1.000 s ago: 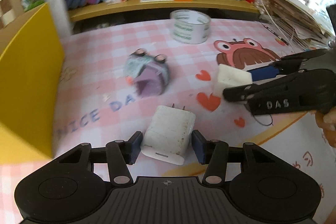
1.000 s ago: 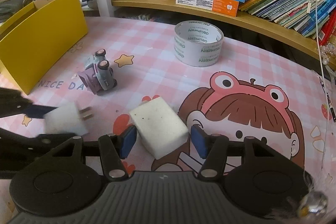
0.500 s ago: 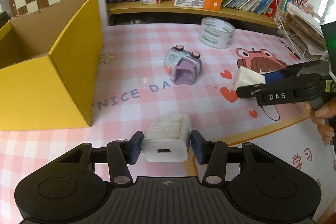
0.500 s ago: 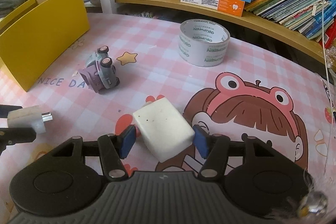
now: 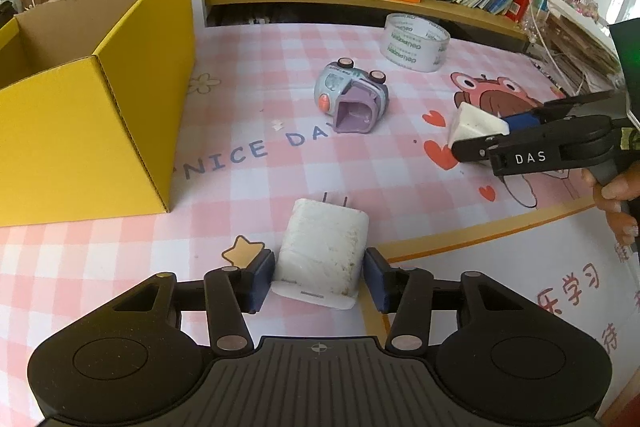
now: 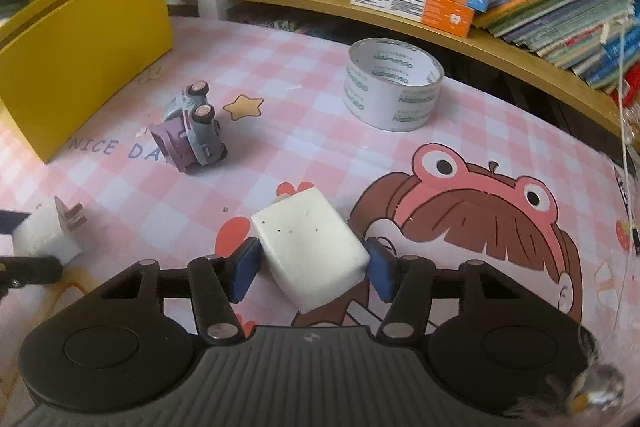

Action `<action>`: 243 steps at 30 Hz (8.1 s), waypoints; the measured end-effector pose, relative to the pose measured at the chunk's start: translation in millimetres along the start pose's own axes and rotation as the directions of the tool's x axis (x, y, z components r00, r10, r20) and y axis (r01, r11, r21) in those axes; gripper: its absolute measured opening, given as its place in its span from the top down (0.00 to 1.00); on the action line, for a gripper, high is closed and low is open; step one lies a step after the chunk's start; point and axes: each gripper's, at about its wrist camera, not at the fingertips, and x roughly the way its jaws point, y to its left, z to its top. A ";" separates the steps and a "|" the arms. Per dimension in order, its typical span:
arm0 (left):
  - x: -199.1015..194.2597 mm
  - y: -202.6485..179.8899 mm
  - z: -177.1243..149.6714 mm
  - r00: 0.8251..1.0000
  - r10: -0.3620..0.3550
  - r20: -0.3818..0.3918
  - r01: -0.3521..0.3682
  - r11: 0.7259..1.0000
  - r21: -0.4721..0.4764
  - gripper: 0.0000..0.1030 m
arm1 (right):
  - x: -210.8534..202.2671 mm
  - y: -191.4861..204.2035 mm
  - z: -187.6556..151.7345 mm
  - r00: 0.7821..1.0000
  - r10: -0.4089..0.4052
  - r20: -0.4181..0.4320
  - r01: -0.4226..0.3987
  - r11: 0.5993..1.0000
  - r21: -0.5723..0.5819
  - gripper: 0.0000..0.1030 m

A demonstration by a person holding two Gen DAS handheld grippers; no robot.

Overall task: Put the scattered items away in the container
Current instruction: 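Lift the charger with the left gripper while the right gripper carries the sponge toward the yellow box, then lower the charger into the yellow box with the left gripper while the right gripper holds the sponge above it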

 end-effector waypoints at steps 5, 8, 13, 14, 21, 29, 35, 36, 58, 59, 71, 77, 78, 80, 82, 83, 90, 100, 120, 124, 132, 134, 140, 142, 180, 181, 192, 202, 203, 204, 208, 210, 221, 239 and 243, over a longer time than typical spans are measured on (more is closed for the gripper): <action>-2.4 -2.0 -3.1 1.000 0.017 -0.006 -0.017 1.000 0.014 0.43 | -0.4 -2.7 -1.5 1.000 0.010 0.006 -0.010 1.000 0.021 0.48; -4.2 -2.1 -4.2 1.000 0.025 -0.004 -0.025 1.000 0.016 0.39 | -4.3 -3.4 -1.6 1.000 0.011 0.010 -0.011 1.000 0.027 0.55; -7.6 -1.8 -4.2 1.000 0.030 0.005 -0.030 0.999 0.016 0.36 | -19.5 -2.5 -2.3 0.999 0.037 0.031 -0.039 0.997 0.074 0.58; -8.3 -2.0 -4.2 0.999 0.032 0.006 -0.033 0.999 0.018 0.35 | -23.6 -1.0 -2.3 0.998 0.041 0.039 -0.044 0.996 0.078 0.58; -11.8 -2.3 -5.3 0.999 0.039 0.015 -0.040 0.999 0.026 0.35 | -48.4 8.8 -6.0 0.996 0.056 0.065 -0.065 0.989 0.134 0.58; -9.5 -0.5 -5.1 0.999 0.041 0.008 -0.041 0.999 0.026 0.35 | -74.9 33.7 -34.3 0.996 0.063 0.059 -0.074 0.976 0.206 0.58; -0.7 -6.5 2.4 0.999 0.049 0.015 -0.050 0.997 0.063 0.36 | -82.1 42.6 -44.4 0.996 0.070 0.058 -0.081 0.974 0.213 0.58; 1.1 -8.0 3.3 0.999 0.051 0.012 -0.051 0.996 0.069 0.37 | -82.7 43.9 -45.1 0.996 0.073 0.058 -0.084 0.974 0.209 0.58; -7.2 -19.7 1.4 0.998 0.053 0.030 -0.056 0.995 0.087 0.58 | -91.2 60.7 -51.1 0.994 0.093 0.065 -0.102 0.983 0.152 0.58; -8.8 -20.0 1.2 0.998 0.053 0.032 -0.055 0.995 0.087 0.58 | -91.5 60.7 -51.1 0.994 0.092 0.066 -0.101 0.983 0.152 0.58; -32.7 -23.1 -0.8 0.997 0.034 0.070 -0.038 0.997 0.065 0.58 | -93.6 63.1 -51.0 0.994 0.086 0.070 -0.096 0.983 0.155 0.58; -41.7 -27.1 -2.8 0.995 0.051 0.085 -0.057 0.995 0.078 0.58 | -95.5 66.1 -51.0 0.994 0.086 0.071 -0.096 0.983 0.154 0.58; -43.1 -27.4 -3.1 0.995 0.052 0.087 -0.059 0.995 0.079 0.58 | -96.0 66.8 -51.1 0.994 0.085 0.072 -0.095 0.984 0.154 0.58; -46.1 -27.7 -3.8 0.994 0.054 0.091 -0.061 0.995 0.082 0.58 | -96.8 68.5 -51.0 0.994 0.081 0.075 -0.092 0.984 0.153 0.58; -49.1 -27.0 -4.6 0.994 0.053 0.097 -0.061 0.995 0.084 0.58 | -96.8 69.9 -50.9 0.994 0.076 0.075 -0.087 0.984 0.154 0.58; -50.5 -26.4 -5.0 0.994 0.053 0.100 -0.062 0.995 0.085 0.58 | -96.6 70.5 -50.9 0.995 0.073 0.074 -0.084 0.984 0.156 0.58; -59.5 -15.3 -6.1 0.992 0.038 0.119 -0.047 0.996 0.079 0.58 | -97.3 77.1 -48.7 0.997 0.038 0.070 -0.049 0.984 0.170 0.58; -77.3 9.0 -6.1 0.989 0.001 0.146 -0.019 0.992 0.125 0.58 | -99.9 106.6 -38.1 0.997 -0.012 0.074 -0.003 0.978 0.208 0.58; -122.2 77.2 -8.8 0.976 -0.037 0.216 0.002 0.987 0.159 0.58 | -104.2 179.9 -5.6 0.990 -0.064 0.125 0.034 0.973 0.227 0.58; -128.5 88.1 -9.5 0.972 -0.045 0.232 0.008 0.987 0.158 0.58 | -106.6 190.8 -1.2 0.987 -0.080 0.137 0.047 0.973 0.227 0.58; -138.6 108.4 -10.1 0.963 -0.067 0.260 0.024 0.986 0.165 0.58 | -111.5 210.6 6.4 0.981 -0.111 0.161 0.072 0.970 0.231 0.58; -140.5 113.3 -10.7 0.962 -0.072 0.265 0.028 0.986 0.166 0.58 | -112.2 214.8 7.7 0.979 -0.119 0.164 0.078 0.969 0.233 0.58; -147.3 126.8 -13.2 0.956 -0.084 0.281 0.037 0.985 0.167 0.58 | -114.1 227.9 13.0 0.975 -0.134 0.178 0.090 0.967 0.237 0.58; -149.6 131.2 -13.7 0.955 -0.085 0.285 0.039 0.986 0.164 0.58 | -114.3 231.8 15.2 0.974 -0.139 0.181 0.094 0.967 0.238 0.58; -172.5 185.8 22.5 0.912 -0.034 0.408 0.002 0.997 0.079 0.58 | -112.9 262.7 78.1 0.960 -0.095 0.264 0.062 0.989 0.131 0.58; -172.1 186.3 23.9 0.912 -0.032 0.410 0.000 0.997 0.078 0.58 | -112.1 262.9 80.1 0.960 -0.092 0.265 0.060 0.990 0.128 0.58; -163.5 192.4 36.5 0.911 -0.013 0.412 -0.008 0.999 0.049 0.58 | -102.4 263.7 98.6 0.958 -0.066 0.278 0.041 0.995 0.096 0.58; -151.2 205.0 47.8 0.914 0.026 0.404 -0.036 0.999 0.018 0.58 | -89.3 263.7 117.8 0.957 -0.046 0.285 0.027 0.997 0.070 0.58; -149.5 206.3 49.2 0.915 0.030 0.402 -0.040 0.999 0.016 0.58 | -87.6 263.6 120.3 0.957 -0.043 0.286 0.025 0.997 0.067 0.58; -147.5 207.6 50.8 0.916 0.032 0.399 -0.040 0.999 0.014 0.58 | -85.8 263.5 123.1 0.957 -0.040 0.287 0.022 0.998 0.064 0.58; -140.1 211.6 57.8 0.922 0.039 0.386 -0.045 0.999 0.007 0.58 | -77.6 262.8 135.6 0.957 -0.019 0.289 0.003 0.998 0.056 0.58; -137.5 213.1 60.8 0.924 0.044 0.381 -0.049 0.999 0.005 0.58 | -73.3 262.6 141.5 0.957 -0.006 0.290 -0.009 0.999 0.051 0.58; -120.4 221.4 76.6 0.931 0.088 0.355 -0.081 0.996 -0.035 0.58 | -47.6 260.9 158.9 0.966 0.016 0.258 -0.026 0.999 0.036 0.58; -86.5 234.2 95.6 0.950 0.120 0.287 -0.116 0.993 -0.031 0.58 | -23.7 258.9 167.9 0.973 0.022 0.231 -0.029 0.999 0.024 0.58; -74.0 238.7 105.9 0.955 0.129 0.268 -0.127 0.992 -0.027 0.58 | -19.5 260.0 169.2 0.974 0.028 0.225 -0.034 0.999 0.021 0.58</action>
